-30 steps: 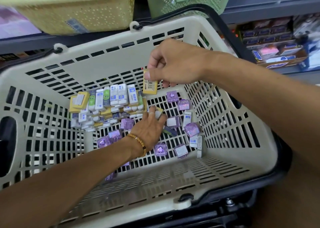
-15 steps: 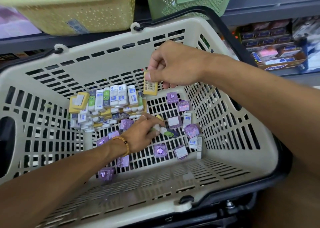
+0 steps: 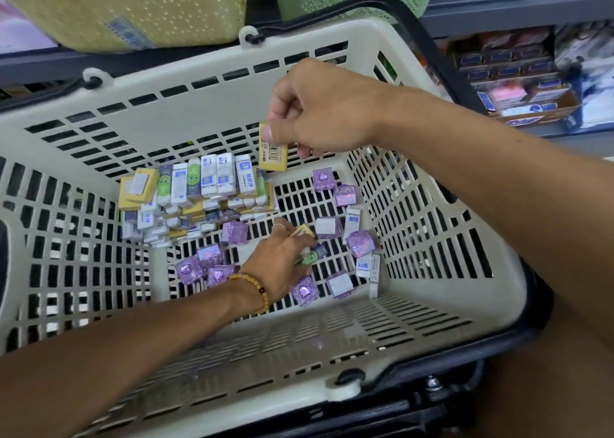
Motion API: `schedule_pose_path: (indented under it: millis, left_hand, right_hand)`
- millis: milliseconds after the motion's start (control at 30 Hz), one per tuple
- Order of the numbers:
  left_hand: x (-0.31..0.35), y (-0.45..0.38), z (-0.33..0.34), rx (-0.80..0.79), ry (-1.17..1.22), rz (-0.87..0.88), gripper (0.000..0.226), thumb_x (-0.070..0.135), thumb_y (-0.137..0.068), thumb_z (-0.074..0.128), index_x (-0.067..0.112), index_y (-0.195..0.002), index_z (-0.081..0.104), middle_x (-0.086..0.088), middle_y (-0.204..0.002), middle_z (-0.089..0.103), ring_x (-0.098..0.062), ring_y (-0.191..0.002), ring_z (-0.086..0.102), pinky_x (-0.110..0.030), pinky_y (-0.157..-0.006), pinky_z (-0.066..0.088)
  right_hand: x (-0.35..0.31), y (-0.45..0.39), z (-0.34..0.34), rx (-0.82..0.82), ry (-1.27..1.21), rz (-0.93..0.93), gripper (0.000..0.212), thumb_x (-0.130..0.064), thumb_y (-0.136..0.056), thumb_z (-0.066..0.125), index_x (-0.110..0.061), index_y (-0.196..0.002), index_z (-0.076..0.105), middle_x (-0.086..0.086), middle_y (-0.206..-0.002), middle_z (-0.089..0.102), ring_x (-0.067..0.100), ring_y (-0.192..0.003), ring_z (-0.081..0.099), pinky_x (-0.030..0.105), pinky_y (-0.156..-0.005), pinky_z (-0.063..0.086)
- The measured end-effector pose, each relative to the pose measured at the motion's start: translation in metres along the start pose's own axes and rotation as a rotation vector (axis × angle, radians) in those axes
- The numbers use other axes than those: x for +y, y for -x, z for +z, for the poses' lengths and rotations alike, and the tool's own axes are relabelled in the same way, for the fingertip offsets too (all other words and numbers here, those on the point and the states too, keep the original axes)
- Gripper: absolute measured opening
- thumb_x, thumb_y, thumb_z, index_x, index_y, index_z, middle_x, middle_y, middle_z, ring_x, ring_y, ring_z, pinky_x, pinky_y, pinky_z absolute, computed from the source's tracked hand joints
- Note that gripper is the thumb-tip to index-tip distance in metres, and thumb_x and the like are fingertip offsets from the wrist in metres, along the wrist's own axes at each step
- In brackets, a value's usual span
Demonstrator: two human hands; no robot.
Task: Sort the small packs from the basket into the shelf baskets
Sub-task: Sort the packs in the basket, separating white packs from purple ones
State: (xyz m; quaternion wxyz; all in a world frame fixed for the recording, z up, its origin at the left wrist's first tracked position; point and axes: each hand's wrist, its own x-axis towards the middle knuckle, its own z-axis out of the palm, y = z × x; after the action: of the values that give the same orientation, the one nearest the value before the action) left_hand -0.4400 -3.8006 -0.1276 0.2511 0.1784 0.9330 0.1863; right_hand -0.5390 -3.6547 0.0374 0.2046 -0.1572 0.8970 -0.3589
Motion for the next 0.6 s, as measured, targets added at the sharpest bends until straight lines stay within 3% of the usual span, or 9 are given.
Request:
schedule_pose_path:
  millis: [167, 200, 267, 333, 433, 500, 600]
  left_hand:
    - [-0.003, 0.001, -0.016, -0.058, 0.128, -0.015, 0.037, 0.024, -0.087, 0.070, 0.026, -0.122, 0.061, -0.002, -0.125, 0.044, -0.016, -0.105, 0.054, -0.026, -0.100, 0.043]
    - [-0.004, 0.003, -0.022, -0.074, 0.211, -0.033, 0.033, 0.024, -0.085, 0.072, 0.025, -0.117, 0.063, 0.000, -0.123, 0.048, -0.009, -0.097, 0.056, -0.025, -0.091, 0.048]
    - [-0.007, 0.010, -0.038, -0.099, 0.425, -0.089, 0.023, 0.021, -0.083, 0.074, 0.023, -0.104, 0.066, 0.003, -0.121, 0.056, 0.004, -0.064, 0.056, -0.014, -0.060, 0.050]
    - [-0.012, 0.022, -0.053, -0.116, 0.642, -0.169, 0.018, 0.016, -0.083, 0.073, 0.016, -0.100, 0.068, -0.003, -0.115, 0.065, 0.004, -0.048, 0.053, -0.014, -0.048, 0.047]
    - [-0.022, 0.046, -0.076, -0.151, 0.874, -0.256, 0.013, 0.013, -0.082, 0.074, 0.012, -0.095, 0.072, -0.006, -0.098, 0.072, -0.008, -0.075, 0.067, -0.029, -0.075, 0.058]
    - [-0.028, 0.062, -0.090, -0.123, 0.978, -0.295, 0.003, 0.009, -0.082, 0.073, 0.011, -0.083, 0.072, -0.004, -0.086, 0.072, -0.012, -0.074, 0.065, -0.030, -0.074, 0.055]
    - [-0.038, 0.084, -0.109, -0.056, 0.960, -0.374, 0.011, 0.009, -0.082, 0.073, 0.008, -0.092, 0.070, -0.005, -0.087, 0.071, -0.015, -0.075, 0.066, -0.032, -0.078, 0.056]
  right_hand:
    - [0.004, -0.001, 0.000, -0.023, -0.026, 0.011, 0.021, -0.029, -0.093, 0.064, -0.009, -0.094, 0.068, 0.010, -0.082, 0.072, 0.018, -0.072, 0.073, 0.031, -0.067, 0.059]
    - [0.004, -0.001, 0.001, -0.025, -0.036, 0.011, 0.020, -0.031, -0.093, 0.064, -0.011, -0.095, 0.067, 0.007, -0.081, 0.071, 0.015, -0.070, 0.072, 0.030, -0.066, 0.059]
    - [0.004, -0.002, 0.003, -0.040, -0.079, 0.019, 0.018, -0.032, -0.094, 0.063, -0.015, -0.095, 0.066, 0.003, -0.078, 0.069, 0.010, -0.062, 0.068, 0.026, -0.062, 0.057]
    - [0.004, -0.006, 0.009, -0.044, -0.133, 0.035, 0.015, -0.031, -0.094, 0.063, -0.016, -0.094, 0.065, 0.001, -0.073, 0.067, 0.007, -0.056, 0.062, 0.023, -0.057, 0.055]
    - [-0.001, -0.017, 0.023, -0.015, -0.231, 0.067, 0.019, -0.030, -0.095, 0.062, -0.012, -0.097, 0.064, 0.001, -0.070, 0.065, 0.006, -0.051, 0.058, 0.020, -0.053, 0.051]
    - [-0.008, -0.030, 0.036, -0.007, -0.298, 0.096, 0.023, -0.029, -0.096, 0.060, -0.007, -0.099, 0.064, 0.002, -0.070, 0.064, 0.006, -0.050, 0.057, 0.019, -0.049, 0.050]
    - [-0.023, -0.052, 0.060, -0.048, -0.336, 0.139, 0.023, -0.028, -0.097, 0.060, -0.005, -0.098, 0.065, 0.002, -0.069, 0.064, 0.008, -0.052, 0.057, 0.020, -0.051, 0.050]
